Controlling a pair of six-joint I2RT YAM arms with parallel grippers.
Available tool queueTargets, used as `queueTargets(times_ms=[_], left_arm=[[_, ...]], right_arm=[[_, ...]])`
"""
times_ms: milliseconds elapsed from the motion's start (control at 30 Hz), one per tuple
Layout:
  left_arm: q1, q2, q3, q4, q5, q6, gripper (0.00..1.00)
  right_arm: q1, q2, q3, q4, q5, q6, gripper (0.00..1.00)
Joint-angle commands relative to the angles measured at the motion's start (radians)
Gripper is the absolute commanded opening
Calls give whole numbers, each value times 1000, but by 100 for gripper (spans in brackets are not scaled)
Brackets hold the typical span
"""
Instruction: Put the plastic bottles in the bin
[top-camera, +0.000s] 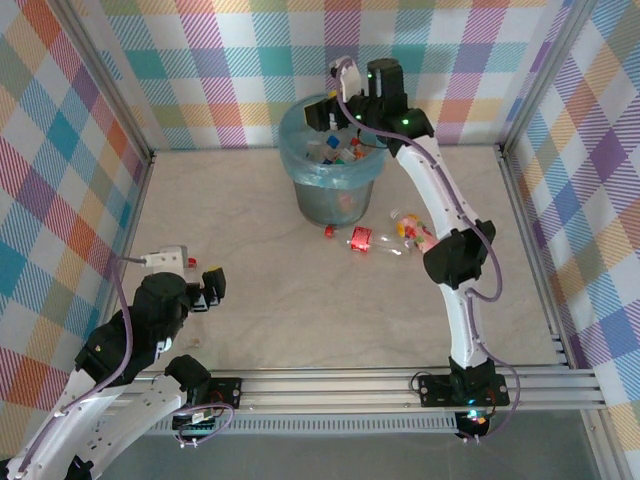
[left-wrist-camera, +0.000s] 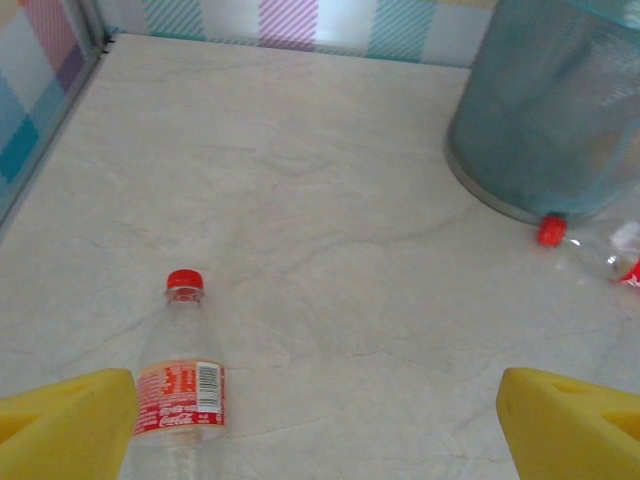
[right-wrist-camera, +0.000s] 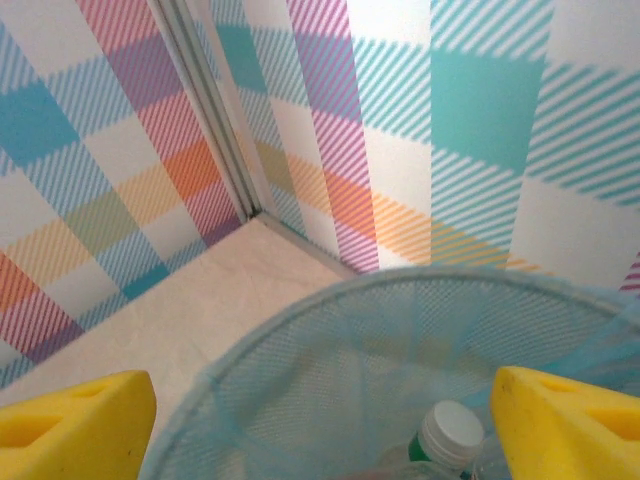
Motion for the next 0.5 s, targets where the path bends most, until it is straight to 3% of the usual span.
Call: queueTargets(times_ms=[0, 133, 467], left_arm=[[-10, 8, -9, -21, -97, -55, 92], [-9, 51, -40, -9, -140, -91, 93], [-7, 117, -40, -46, -150, -171, 96]], right_arm=[[-1, -58, -16, 4, -2, 65, 87], [14, -144, -109, 8, -64, 86, 87], [114, -495, -621, 247, -64, 57, 86]])
